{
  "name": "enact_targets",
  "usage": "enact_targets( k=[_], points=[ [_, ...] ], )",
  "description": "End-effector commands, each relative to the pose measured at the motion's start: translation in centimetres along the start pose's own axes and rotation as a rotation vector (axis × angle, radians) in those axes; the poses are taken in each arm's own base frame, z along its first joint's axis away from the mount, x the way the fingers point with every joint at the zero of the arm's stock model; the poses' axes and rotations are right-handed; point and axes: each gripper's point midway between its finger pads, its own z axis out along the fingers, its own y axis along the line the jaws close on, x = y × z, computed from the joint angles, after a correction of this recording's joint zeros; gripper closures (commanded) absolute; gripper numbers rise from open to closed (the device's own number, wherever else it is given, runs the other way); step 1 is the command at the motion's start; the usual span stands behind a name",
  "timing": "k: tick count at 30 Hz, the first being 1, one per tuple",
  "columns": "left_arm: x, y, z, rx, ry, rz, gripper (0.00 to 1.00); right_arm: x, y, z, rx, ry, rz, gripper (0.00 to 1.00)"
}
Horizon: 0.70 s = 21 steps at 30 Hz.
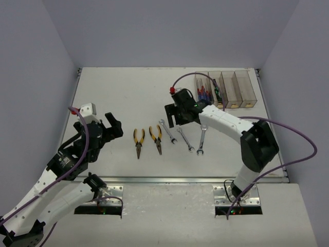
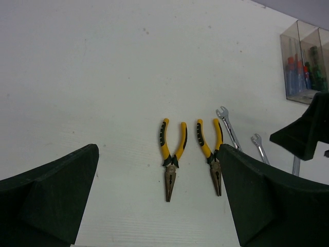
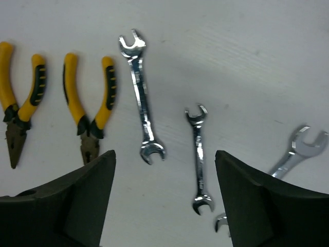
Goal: Sort the tools into containers
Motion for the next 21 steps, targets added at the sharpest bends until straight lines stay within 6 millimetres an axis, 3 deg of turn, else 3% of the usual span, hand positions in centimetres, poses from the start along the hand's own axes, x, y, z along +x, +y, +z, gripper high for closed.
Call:
enact_targets(
  k=[1, 2, 3, 4, 7, 10, 15, 21],
  points=[
    [-0.7, -0.1, 0.1, -0.001, -0.033, -0.031, 0.0, -0.2, 4.6, 2.0, -0.045, -0.029, 0.006, 0.27],
    [-0.7, -0.1, 0.1, 0.001, -0.033, -0.031, 0.0, -0.8, 5.7, 2.1, -0.075, -0.026, -0.013, 0.32],
    [-0.7, -0.2, 0.1, 0.005, -0.031, -0.029, 0.0, -0.1, 6.7, 2.4, -0.105, 0.012, -0.031, 0.4],
    [-0.7, -0.2, 0.1, 0.008, -0.032, -0.029, 0.0, 0.9, 7.6, 3.5, -0.108, 0.05, -0.06, 0.43],
    [-0.5, -0.4, 0.2, 0.015, -0.026, -0.021, 0.0, 0.2, 9.0, 4.9, -0.109, 0.063, -0.063, 0.48],
    [-0.5, -0.5, 0.3, 0.018, -0.022, -0.017, 0.0, -0.1, 9.4, 6.3, -0.073, 0.058, -0.048, 0.52],
    [-0.5, -0.6, 0.2, 0.027, -0.023, -0.015, 0.0, 1.0, 8.9, 8.8, -0.011, 0.1, -0.035, 0.56],
    [-0.6, -0.6, 0.1, 0.033, -0.03, -0.018, 0.0, 2.9, 9.9, 9.9, -0.025, 0.145, -0.029, 0.58]
  ],
)
